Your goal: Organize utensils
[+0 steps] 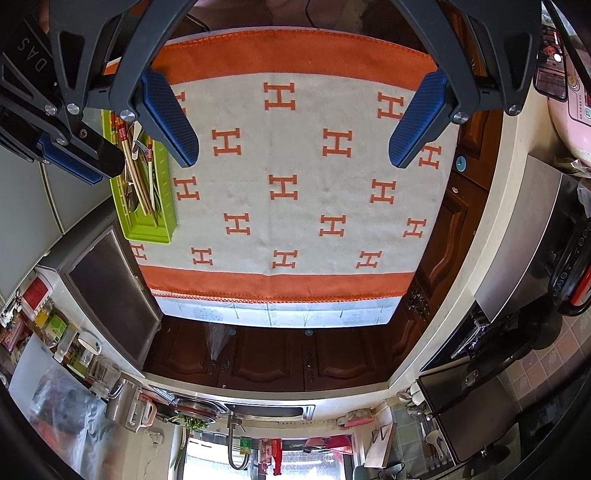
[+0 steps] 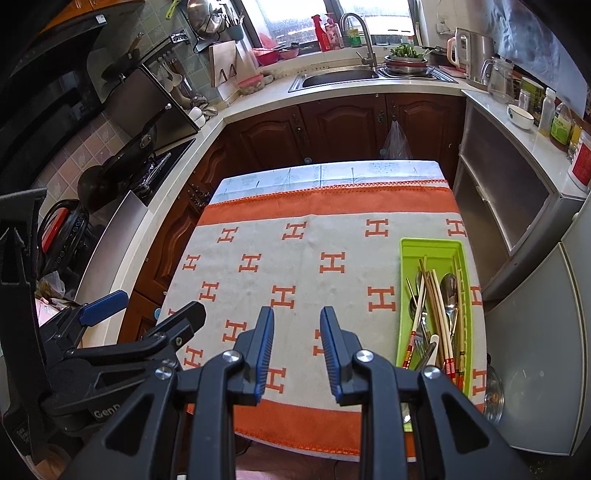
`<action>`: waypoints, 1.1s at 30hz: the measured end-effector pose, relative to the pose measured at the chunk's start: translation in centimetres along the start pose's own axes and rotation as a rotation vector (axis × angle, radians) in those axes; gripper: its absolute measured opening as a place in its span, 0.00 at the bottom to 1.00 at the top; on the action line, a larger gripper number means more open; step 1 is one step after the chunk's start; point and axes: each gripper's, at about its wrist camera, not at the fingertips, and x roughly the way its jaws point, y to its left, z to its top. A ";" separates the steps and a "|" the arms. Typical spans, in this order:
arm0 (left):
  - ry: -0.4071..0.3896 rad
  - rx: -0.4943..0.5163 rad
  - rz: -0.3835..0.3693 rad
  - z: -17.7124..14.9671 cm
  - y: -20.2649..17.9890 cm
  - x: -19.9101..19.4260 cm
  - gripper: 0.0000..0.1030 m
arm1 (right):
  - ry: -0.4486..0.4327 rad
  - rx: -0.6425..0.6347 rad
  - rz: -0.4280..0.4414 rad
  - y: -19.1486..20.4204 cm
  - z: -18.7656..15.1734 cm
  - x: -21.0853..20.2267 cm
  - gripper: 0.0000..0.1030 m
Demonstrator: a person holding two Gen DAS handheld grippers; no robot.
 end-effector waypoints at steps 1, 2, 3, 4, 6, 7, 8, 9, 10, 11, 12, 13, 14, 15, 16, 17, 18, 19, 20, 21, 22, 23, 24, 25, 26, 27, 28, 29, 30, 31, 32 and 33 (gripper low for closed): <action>0.002 0.000 0.000 0.0 0.0 0.1 0.99 | 0.002 0.001 0.000 0.0 0.0 0.1 0.25; 0.004 -0.001 -0.001 0.0 0.0 0.1 0.99 | 0.003 0.002 0.001 0.0 0.0 0.1 0.25; 0.005 -0.001 -0.001 0.0 0.0 0.1 0.99 | 0.005 0.003 0.001 -0.1 0.0 0.1 0.25; 0.006 0.000 0.000 0.0 0.1 0.1 0.99 | 0.006 0.005 0.002 -0.1 -0.1 0.2 0.25; 0.007 -0.001 0.000 0.0 0.1 0.2 0.99 | 0.008 0.007 0.002 -0.1 -0.1 0.3 0.25; 0.007 -0.002 0.000 0.0 0.1 0.2 0.99 | 0.008 0.006 0.003 -0.2 -0.1 0.3 0.25; 0.007 -0.002 0.000 0.0 0.1 0.2 0.99 | 0.008 0.006 0.003 -0.2 -0.1 0.3 0.25; 0.007 -0.002 -0.001 0.0 0.1 0.2 0.99 | 0.008 0.005 0.003 -0.2 -0.1 0.3 0.25; 0.007 -0.002 -0.001 0.0 0.1 0.2 0.99 | 0.008 0.005 0.002 -0.1 -0.1 0.3 0.25; 0.008 -0.002 0.000 0.0 0.1 0.2 0.99 | 0.008 0.005 0.003 -0.1 -0.1 0.3 0.25; 0.007 -0.001 -0.001 0.0 0.1 0.2 0.99 | 0.008 0.005 0.003 -0.1 -0.1 0.3 0.25; 0.008 -0.001 -0.001 0.0 0.1 0.2 0.99 | 0.009 0.006 0.002 -0.1 -0.1 0.3 0.25; 0.008 -0.001 -0.001 0.0 0.1 0.2 0.99 | 0.008 0.006 0.002 -0.1 -0.1 0.3 0.25; 0.008 0.000 -0.001 0.0 0.1 0.2 0.99 | 0.008 0.006 0.002 -0.1 -0.1 0.4 0.25; 0.009 -0.001 -0.001 0.0 0.1 0.2 0.99 | 0.008 0.006 0.002 -0.1 -0.1 0.3 0.25; 0.011 -0.001 -0.001 -0.1 0.1 0.2 0.99 | 0.008 0.006 0.002 -0.1 0.0 0.3 0.25; 0.013 -0.001 -0.002 -0.1 0.3 0.3 0.99 | 0.008 0.006 0.002 -0.1 0.0 0.3 0.25; 0.015 0.000 -0.002 -0.1 0.3 0.4 0.99 | 0.009 0.006 0.002 -0.1 0.0 0.4 0.25; 0.016 0.000 -0.003 -0.1 0.4 0.5 0.99 | 0.010 0.008 0.001 -0.1 -0.1 0.4 0.25; 0.017 0.001 -0.004 -0.1 0.4 0.6 0.99 | 0.012 0.010 0.001 -0.1 -0.1 0.5 0.25; 0.017 0.001 -0.003 -0.1 0.4 0.6 0.99 | 0.013 0.011 0.000 -0.1 -0.2 0.6 0.25; 0.017 0.001 -0.004 -0.1 0.4 0.7 0.99 | 0.014 0.012 -0.001 -0.1 -0.2 0.7 0.25; 0.017 0.000 -0.003 0.0 0.3 0.6 0.99 | 0.014 0.013 -0.002 -0.1 -0.2 0.7 0.25; 0.018 0.002 -0.005 0.0 0.3 0.8 0.99 | 0.014 0.014 -0.003 -0.1 -0.3 0.8 0.25; 0.019 0.003 -0.006 -0.1 0.3 0.8 0.99 | 0.015 0.015 -0.004 -0.1 -0.2 0.9 0.25; 0.020 0.004 -0.007 0.0 0.3 0.9 0.99 | 0.016 0.016 -0.005 -0.1 -0.2 0.9 0.25; 0.021 0.006 -0.008 0.1 0.3 1.0 0.99 | 0.016 0.017 -0.006 -0.1 -0.1 1.0 0.25; 0.023 0.007 -0.009 0.1 0.3 1.1 0.99 | 0.017 0.019 -0.007 -0.1 -0.2 1.0 0.25; 0.024 0.009 -0.010 0.1 0.3 1.2 0.99 | 0.018 0.021 -0.008 -0.1 -0.2 1.0 0.25; 0.026 0.011 -0.011 0.2 0.3 1.3 0.99 | 0.018 0.021 -0.008 -0.2 -0.1 1.0 0.25; 0.028 0.011 -0.012 0.1 0.3 1.3 0.99 | 0.020 0.021 -0.008 -0.2 0.0 1.0 0.25; 0.030 0.012 -0.013 0.2 0.3 1.4 0.99 | 0.021 0.022 -0.009 -0.2 0.0 1.0 0.25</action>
